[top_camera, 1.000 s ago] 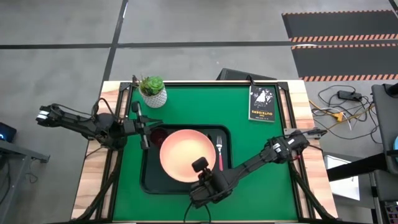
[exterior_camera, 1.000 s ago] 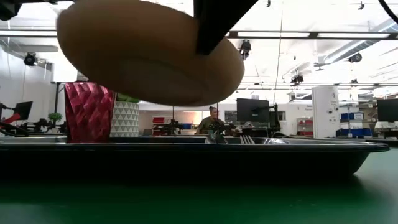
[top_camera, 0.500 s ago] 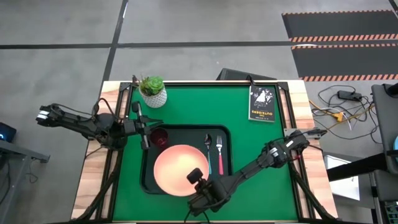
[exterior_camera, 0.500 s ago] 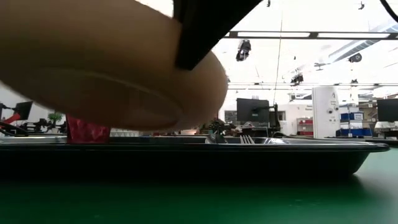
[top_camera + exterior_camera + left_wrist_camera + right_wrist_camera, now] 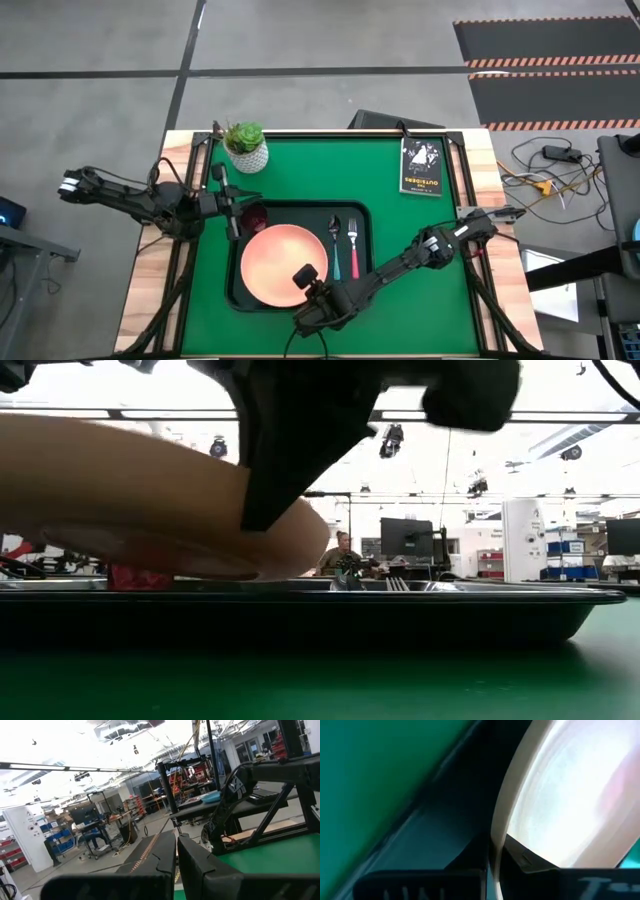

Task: Pick and place plate/cup/fork/spoon on tray
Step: Put the orange plate on the black tray to the bottom right of the red cup, then return to Home Position

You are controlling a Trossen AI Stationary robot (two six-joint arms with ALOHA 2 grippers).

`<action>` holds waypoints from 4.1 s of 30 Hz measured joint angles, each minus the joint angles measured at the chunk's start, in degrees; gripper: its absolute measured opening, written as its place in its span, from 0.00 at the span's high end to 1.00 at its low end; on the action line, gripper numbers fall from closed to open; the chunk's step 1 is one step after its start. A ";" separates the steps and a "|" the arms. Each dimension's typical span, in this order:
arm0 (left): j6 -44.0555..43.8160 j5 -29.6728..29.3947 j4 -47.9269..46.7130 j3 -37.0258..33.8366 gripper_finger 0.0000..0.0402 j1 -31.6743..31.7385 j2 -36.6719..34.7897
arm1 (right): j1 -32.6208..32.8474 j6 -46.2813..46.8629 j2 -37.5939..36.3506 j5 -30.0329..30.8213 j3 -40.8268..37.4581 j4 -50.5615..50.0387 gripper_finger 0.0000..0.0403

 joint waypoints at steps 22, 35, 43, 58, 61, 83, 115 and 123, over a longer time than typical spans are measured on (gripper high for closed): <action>0.02 0.00 0.26 0.00 1.00 -0.01 0.23 | -1.11 11.91 -0.73 0.28 -0.09 -3.75 0.71; -0.09 0.00 2.09 0.00 1.00 0.00 2.81 | -1.02 20.37 -7.25 6.11 -0.17 -8.89 0.76; -0.07 0.00 2.42 0.00 1.00 0.00 4.34 | -6.49 10.53 -11.47 -2.33 -4.20 0.24 0.84; 0.53 -1.40 0.99 -0.22 1.00 0.01 4.09 | -14.97 5.02 -37.21 -10.77 -50.93 36.05 0.89; 2.38 -1.67 1.69 -0.22 1.00 0.03 4.25 | -16.05 2.90 -44.23 -10.74 -61.39 46.91 0.89; 3.03 -2.71 -0.26 -0.57 1.00 0.06 4.42 | -21.42 1.85 -94.58 -10.28 -105.94 70.21 0.89; -11.86 -2.48 8.86 -23.10 1.00 2.28 -20.96 | -21.61 -2.73 -136.56 -10.65 -121.88 58.12 0.89; -11.98 -2.78 6.52 -23.15 1.00 2.28 -18.63 | -21.61 -3.05 -137.31 -14.72 -127.90 63.52 0.89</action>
